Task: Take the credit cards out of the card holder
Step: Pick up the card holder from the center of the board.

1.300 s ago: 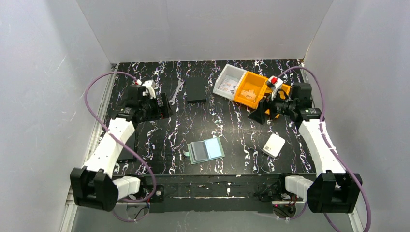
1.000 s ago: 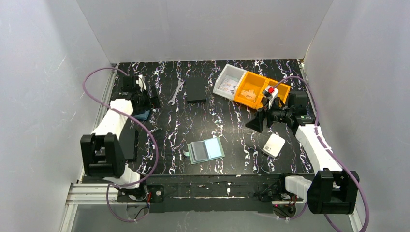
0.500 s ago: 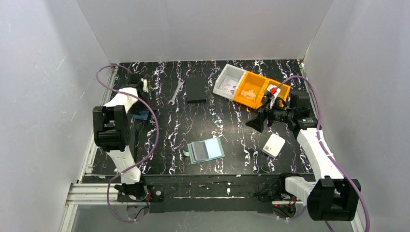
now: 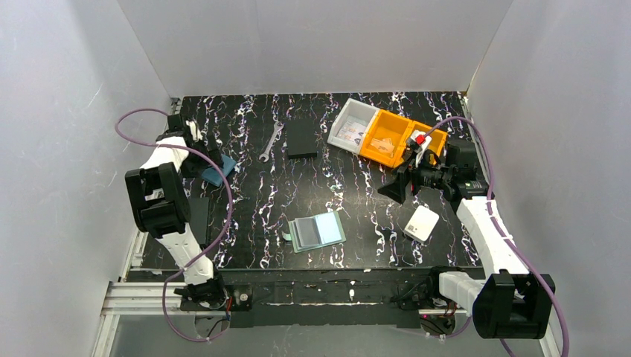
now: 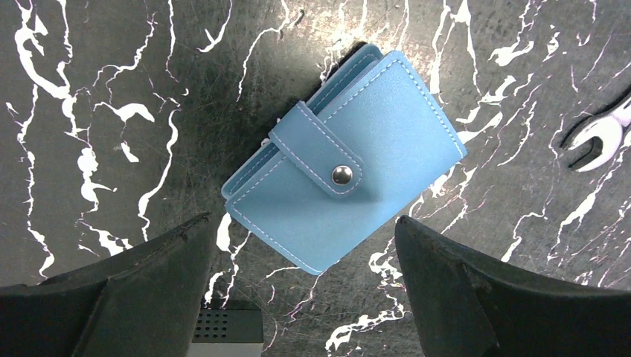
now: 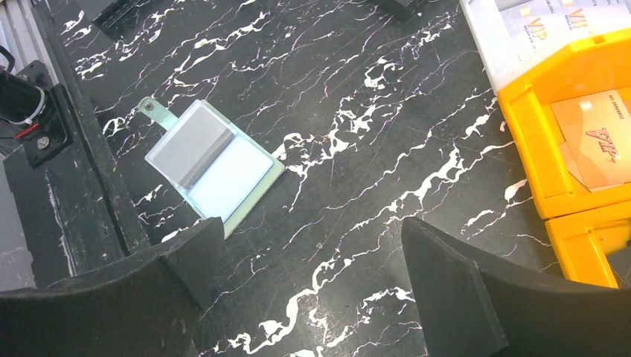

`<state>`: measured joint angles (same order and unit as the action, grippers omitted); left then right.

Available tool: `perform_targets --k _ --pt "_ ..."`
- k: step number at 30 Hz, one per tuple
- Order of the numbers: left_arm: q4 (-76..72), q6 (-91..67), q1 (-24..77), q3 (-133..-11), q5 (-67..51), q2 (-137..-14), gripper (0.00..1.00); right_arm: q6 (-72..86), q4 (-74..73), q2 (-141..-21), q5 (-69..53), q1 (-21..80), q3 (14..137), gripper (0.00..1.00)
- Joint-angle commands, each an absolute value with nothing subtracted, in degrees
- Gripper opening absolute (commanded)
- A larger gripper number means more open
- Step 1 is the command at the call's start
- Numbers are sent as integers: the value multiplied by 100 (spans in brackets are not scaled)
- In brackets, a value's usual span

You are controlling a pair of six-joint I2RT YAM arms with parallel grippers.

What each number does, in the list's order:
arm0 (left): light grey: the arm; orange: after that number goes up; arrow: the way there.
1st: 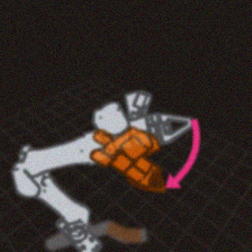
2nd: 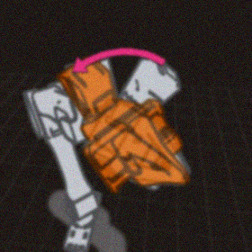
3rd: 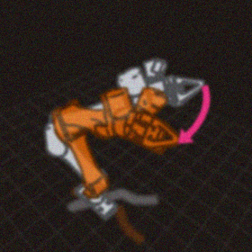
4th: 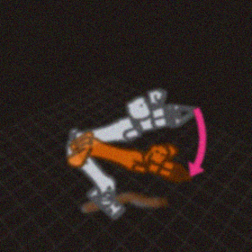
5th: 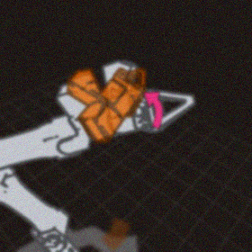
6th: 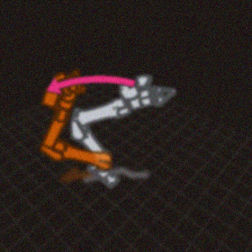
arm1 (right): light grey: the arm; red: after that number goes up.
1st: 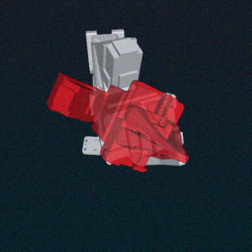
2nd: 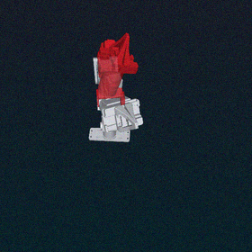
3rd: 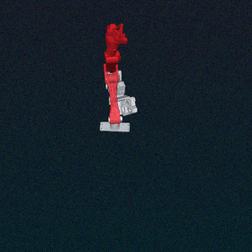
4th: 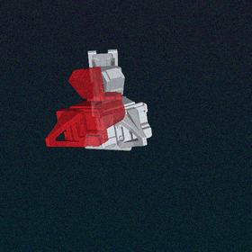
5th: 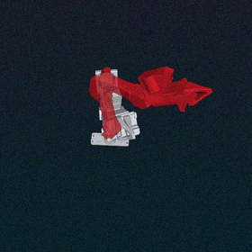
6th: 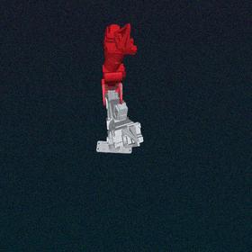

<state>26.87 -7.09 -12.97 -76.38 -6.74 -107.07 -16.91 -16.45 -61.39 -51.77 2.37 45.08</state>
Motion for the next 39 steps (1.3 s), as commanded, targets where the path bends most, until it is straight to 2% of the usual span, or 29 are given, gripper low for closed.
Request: perform_targets --k 1,4,8,20,26,29,32,35,38,39 --pt "2870 -695 -1389 -7927 -925 -10625 89 -1706 -1434 -6144 -5287 270 4422 98" --pt "2950 -824 -1629 -8070 -1395 -10808 89 -1697 -1428 -6160 -5291 274 4412 98" --pt "2691 -1227 -2022 -7842 -2275 -10822 75 -1696 -1425 -6161 -5300 290 4412 98" --pt "2234 -1775 -2370 -7302 -3073 -10981 67 -1696 -1415 -6152 -5274 323 4395 98" --pt "2049 -1960 -2398 -7179 -3237 -11073 54 -1701 -1417 -6152 -5273 325 4395 98" --pt "2039 -2031 -2411 -7185 -3262 -11147 50 -1696 -1415 -6152 -5274 325 4395 98" --pt "1919 -2170 -2430 -7134 -3338 -11204 40 -1696 -1415 -6148 -5265 325 4390 98" --pt "1694 -2337 -2450 -6992 -3452 -11170 25 -1696 -1422 -6152 -5265 325 4386 98" --pt "1404 -2443 -2485 -6830 -3672 -11080 0 -1697 -1424 -6152 -5263 325 4386 98" --pt "1292 -2474 -2498 -6772 -3802 -11041 0 -1696 -1424 -6152 -5264 325 4386 98"
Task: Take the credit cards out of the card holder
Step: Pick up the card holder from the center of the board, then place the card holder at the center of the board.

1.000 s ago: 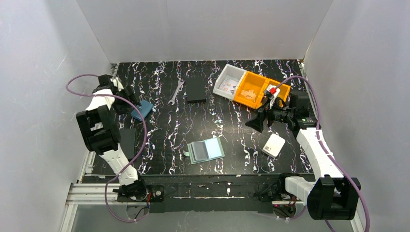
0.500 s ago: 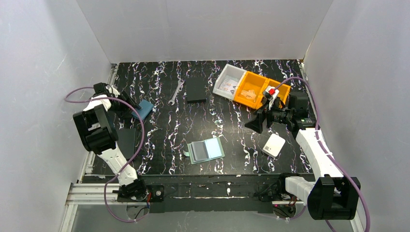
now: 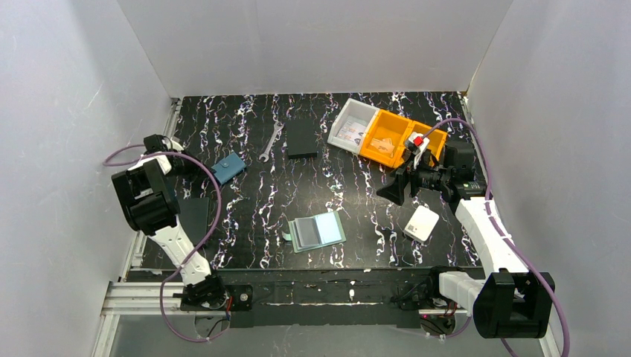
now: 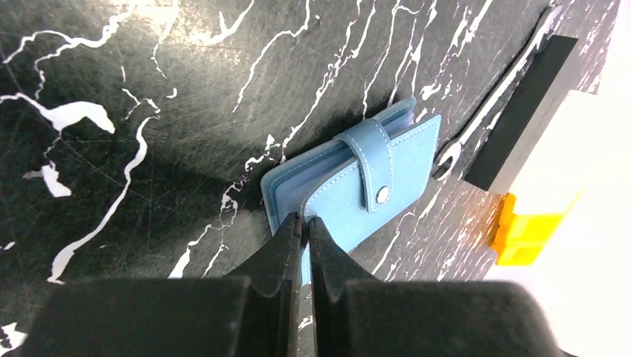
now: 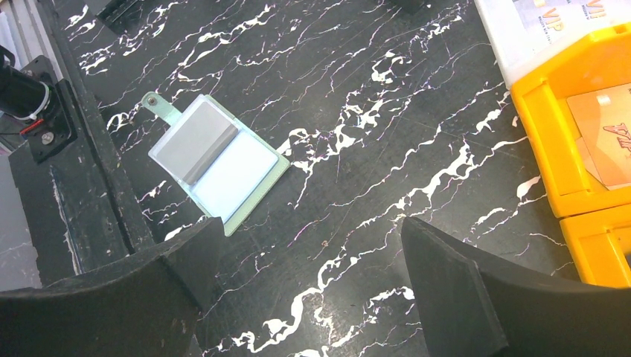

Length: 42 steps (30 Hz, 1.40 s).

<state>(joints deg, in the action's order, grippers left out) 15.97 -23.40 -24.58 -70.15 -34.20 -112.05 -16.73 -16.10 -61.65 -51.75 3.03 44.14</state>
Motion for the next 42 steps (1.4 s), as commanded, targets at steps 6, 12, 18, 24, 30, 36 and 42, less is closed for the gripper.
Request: perform_targets --k 6,12,18,24,30,36,42 --pt "184 -3201 -2514 -6295 -4982 -10802 0 -1696 -1424 -6144 -5267 334 4386 98" --pt "-334 -3665 -2432 -5563 -5316 -9734 0 -1722 -1433 -6142 -5268 342 4386 98" --pt "-310 -3963 -2140 -5000 -5379 -8506 0 -1723 -1424 -6151 -5291 369 4377 98" --pt "-313 -4307 -1503 -4701 -5146 -7721 0 -1747 -1433 -6145 -5276 369 4368 98" --pt "-618 -4830 -426 -4381 -4691 -7148 0 -1787 -1459 -6119 -5273 369 4381 98" --pt "-1412 -5796 1103 -3983 -3756 -6696 0 -1866 -1567 -6113 -5269 369 4450 98" --pt "-2135 -6423 2998 -3548 -2082 -6636 0 -2026 -1718 -6074 -5165 369 4537 98"
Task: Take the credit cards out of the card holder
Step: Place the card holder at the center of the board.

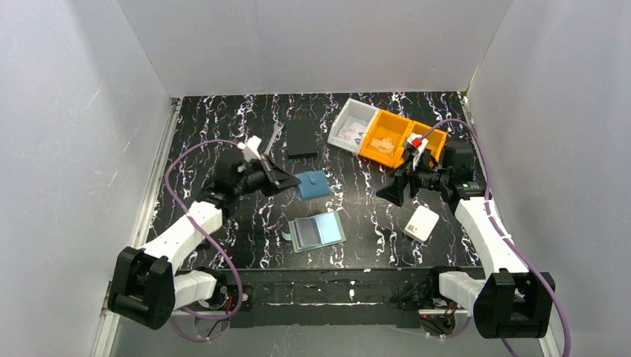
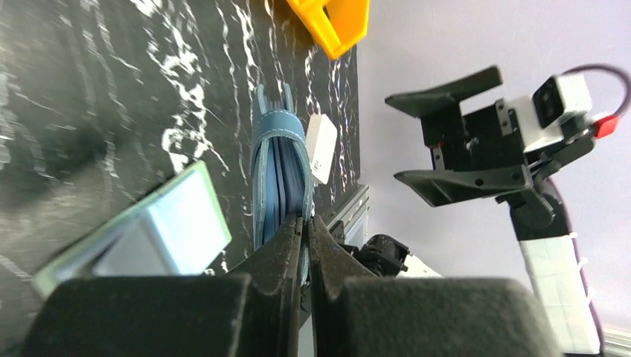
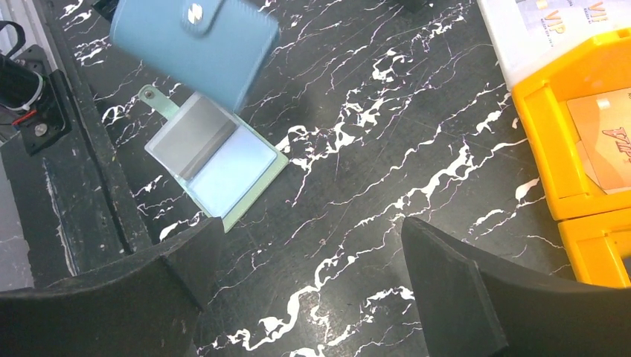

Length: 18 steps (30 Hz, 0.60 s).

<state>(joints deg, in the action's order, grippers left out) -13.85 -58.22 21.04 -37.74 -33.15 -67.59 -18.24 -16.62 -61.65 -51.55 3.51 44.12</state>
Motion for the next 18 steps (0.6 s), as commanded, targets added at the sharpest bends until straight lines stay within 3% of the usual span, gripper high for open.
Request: perform_targets --k 1,10,18 --pt "-2251 -6487 3290 -3516 -1823 -6713 0 -2063 -1755 -6061 -5123 365 4562 98" --pt "-3214 -6932 5607 -3513 1029 -7752 0 -1951 -1713 -5959 -4356 148 4632 98" --pt "-3612 -7257 6701 -3804 2399 -9009 0 -1875 -1652 -5984 -4298 97 4606 98"
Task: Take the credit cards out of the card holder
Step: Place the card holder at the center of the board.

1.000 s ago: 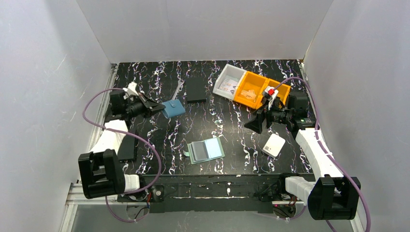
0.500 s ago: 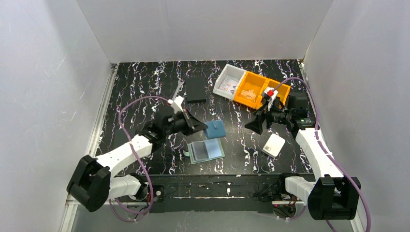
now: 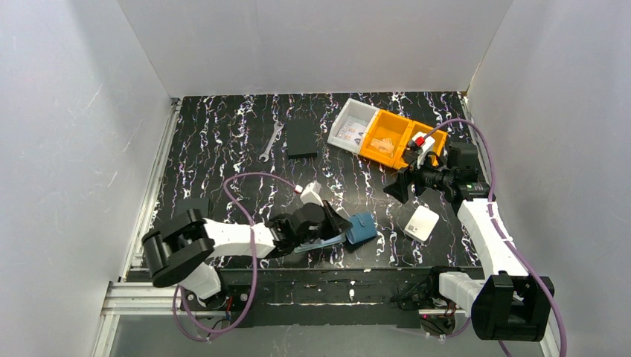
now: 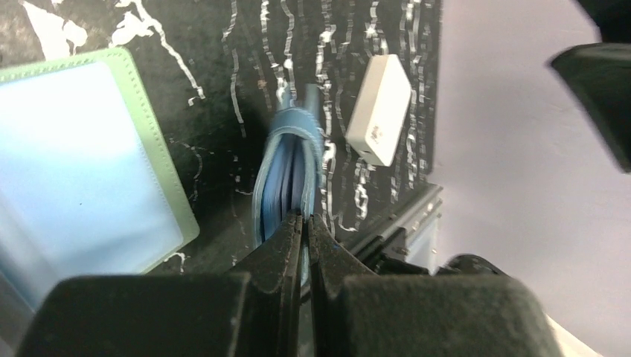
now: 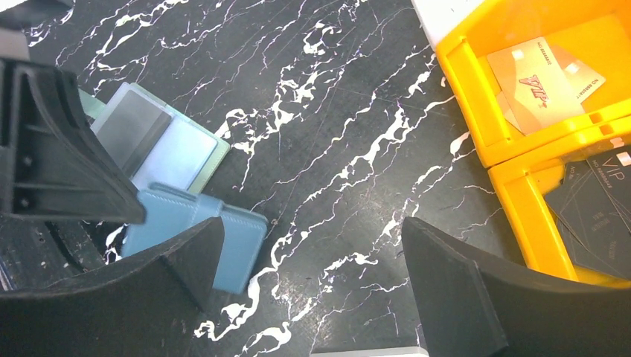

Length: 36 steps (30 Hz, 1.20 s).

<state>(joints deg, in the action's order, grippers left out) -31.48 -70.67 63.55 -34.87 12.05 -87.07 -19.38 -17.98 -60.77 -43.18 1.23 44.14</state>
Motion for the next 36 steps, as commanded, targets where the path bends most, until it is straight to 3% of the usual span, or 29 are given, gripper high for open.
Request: perform_targets --k 1,9,12,17,22,27,31,36 --pt "-3612 -7255 6758 -3864 2452 -9122 0 -1873 -1659 -6004 -4320 97 4605 98" --pt "-3354 -7253 7119 -3917 2677 -9491 0 -1892 -1688 -6053 -4415 97 4606 98" --pt "-2862 -7064 7194 -3941 2711 -9329 12 -1893 -1696 -6073 -4439 97 4605 98" --pt "-1653 -6433 7205 -4105 2687 -8734 49 -1890 -1694 -6099 -4499 97 4589 98" --pt "375 -5020 7207 -4730 2440 -8205 67 -1890 -1688 -6100 -4526 97 4579 98" --pt "2048 -3083 7207 -5626 1523 -8429 67 -1890 -1687 -6108 -4552 97 4579 98" --pt "2997 -2119 7199 -6132 1432 -8762 65 -1898 -1687 -6115 -4536 97 4570 98" --pt "2936 -554 7207 -6155 1359 -8996 65 -1907 -1687 -6142 -4530 97 4562 98"
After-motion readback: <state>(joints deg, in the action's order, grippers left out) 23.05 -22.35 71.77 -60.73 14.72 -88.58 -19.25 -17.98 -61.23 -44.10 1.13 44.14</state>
